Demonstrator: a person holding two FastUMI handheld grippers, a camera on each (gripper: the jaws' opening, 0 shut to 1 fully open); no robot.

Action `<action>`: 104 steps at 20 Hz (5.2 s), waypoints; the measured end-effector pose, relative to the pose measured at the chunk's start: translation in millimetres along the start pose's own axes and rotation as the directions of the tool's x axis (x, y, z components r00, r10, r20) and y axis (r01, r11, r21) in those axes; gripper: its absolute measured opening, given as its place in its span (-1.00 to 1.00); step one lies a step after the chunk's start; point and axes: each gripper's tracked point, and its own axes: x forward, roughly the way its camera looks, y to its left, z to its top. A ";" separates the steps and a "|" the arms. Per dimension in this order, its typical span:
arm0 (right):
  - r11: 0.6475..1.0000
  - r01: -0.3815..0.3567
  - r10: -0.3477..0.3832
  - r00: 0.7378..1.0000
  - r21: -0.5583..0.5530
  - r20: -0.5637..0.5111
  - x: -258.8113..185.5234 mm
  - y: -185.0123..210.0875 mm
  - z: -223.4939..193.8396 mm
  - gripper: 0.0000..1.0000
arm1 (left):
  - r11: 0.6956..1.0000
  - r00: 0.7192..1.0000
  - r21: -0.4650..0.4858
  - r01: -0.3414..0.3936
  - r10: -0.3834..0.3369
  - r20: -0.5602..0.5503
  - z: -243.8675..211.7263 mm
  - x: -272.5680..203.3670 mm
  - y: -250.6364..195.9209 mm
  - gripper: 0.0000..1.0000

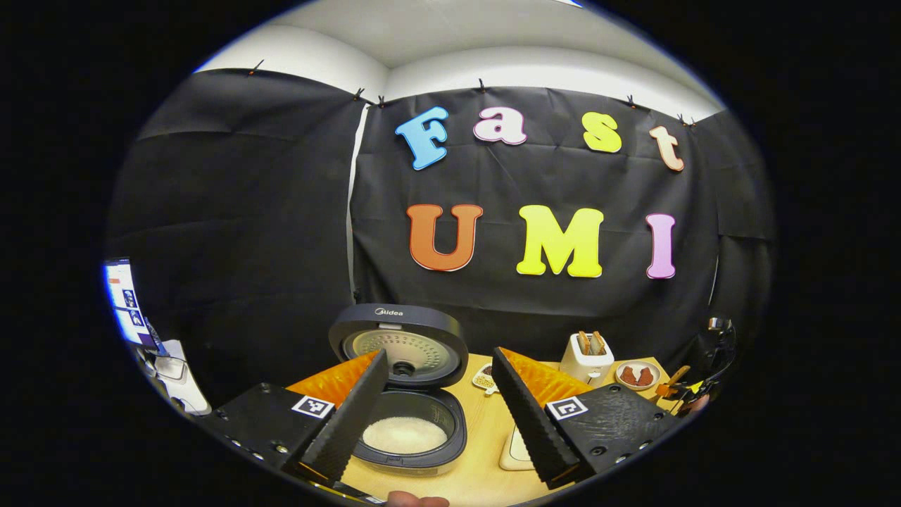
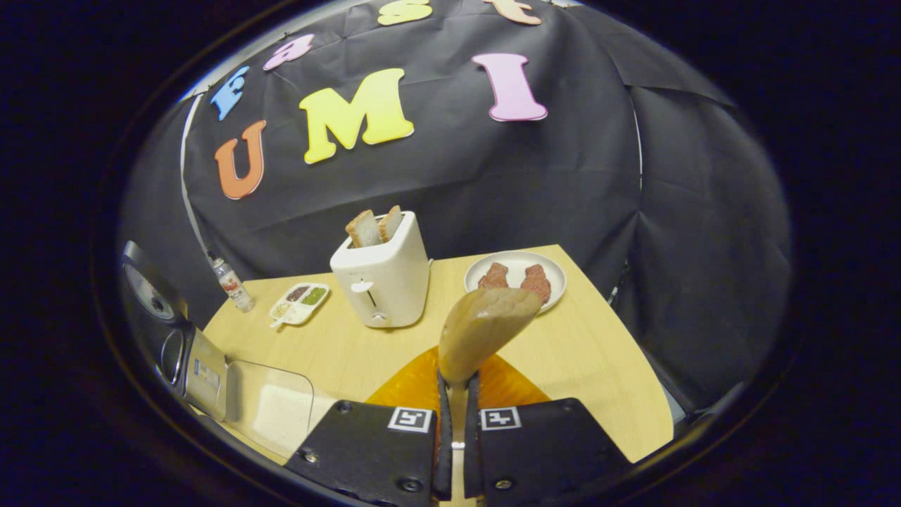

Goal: Close the left gripper, press the button to open the rice cooker; take a wooden spoon from the chopstick holder with the right hand, scoop a spoonful of rice and pour it into the rice cooker, then put the wooden spoon back into the chopstick holder.

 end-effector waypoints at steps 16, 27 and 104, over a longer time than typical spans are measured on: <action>0.962 -0.210 0.224 0.973 -0.176 0.060 -80.9 209.3 17.7 -0.77 | 0.997 0.997 -0.010 0.071 -0.071 0.027 3.4 -22.9 54.1 0.89; 0.893 -0.077 0.082 0.997 -0.443 -0.007 -27.0 220.9 -81.4 -0.77 | 0.997 0.997 -0.021 0.077 -0.077 0.005 -4.7 -32.6 78.8 0.89; 0.795 -0.530 0.561 0.828 -0.297 0.025 -136.9 525.7 -48.1 -0.77 | 0.992 1.000 -0.122 -0.011 0.009 -0.014 -7.2 -73.4 170.9 0.89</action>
